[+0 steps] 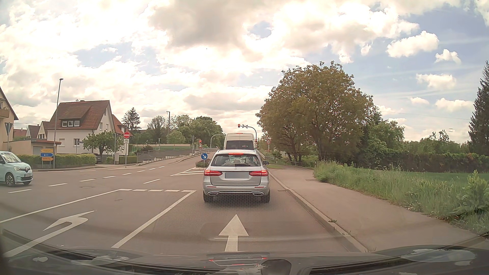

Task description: Follow the waypoints while adhering to traffic rules and regulations

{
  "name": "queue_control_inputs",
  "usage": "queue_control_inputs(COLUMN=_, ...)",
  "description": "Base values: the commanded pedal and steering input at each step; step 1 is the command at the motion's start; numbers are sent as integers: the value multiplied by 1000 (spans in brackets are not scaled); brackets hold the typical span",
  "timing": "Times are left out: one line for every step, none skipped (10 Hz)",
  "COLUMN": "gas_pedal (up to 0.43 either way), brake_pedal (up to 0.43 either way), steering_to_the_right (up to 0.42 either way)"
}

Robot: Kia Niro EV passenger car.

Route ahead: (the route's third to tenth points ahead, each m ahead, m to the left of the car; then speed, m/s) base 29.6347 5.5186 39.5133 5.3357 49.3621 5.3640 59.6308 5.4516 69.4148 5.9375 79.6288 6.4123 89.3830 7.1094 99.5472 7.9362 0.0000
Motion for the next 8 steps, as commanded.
queue_control_inputs(gas_pedal=0, brake_pedal=220, steering_to_the_right=5)
queue_control_inputs(gas_pedal=0, brake_pedal=226, steering_to_the_right=5)
queue_control_inputs(gas_pedal=0, brake_pedal=220, steering_to_the_right=5)
queue_control_inputs(gas_pedal=0, brake_pedal=220, steering_to_the_right=5)
queue_control_inputs(gas_pedal=0, brake_pedal=220, steering_to_the_right=5)
queue_control_inputs(gas_pedal=0, brake_pedal=220, steering_to_the_right=5)
queue_control_inputs(gas_pedal=0, brake_pedal=220, steering_to_the_right=5)
queue_control_inputs(gas_pedal=0, brake_pedal=226, steering_to_the_right=5)
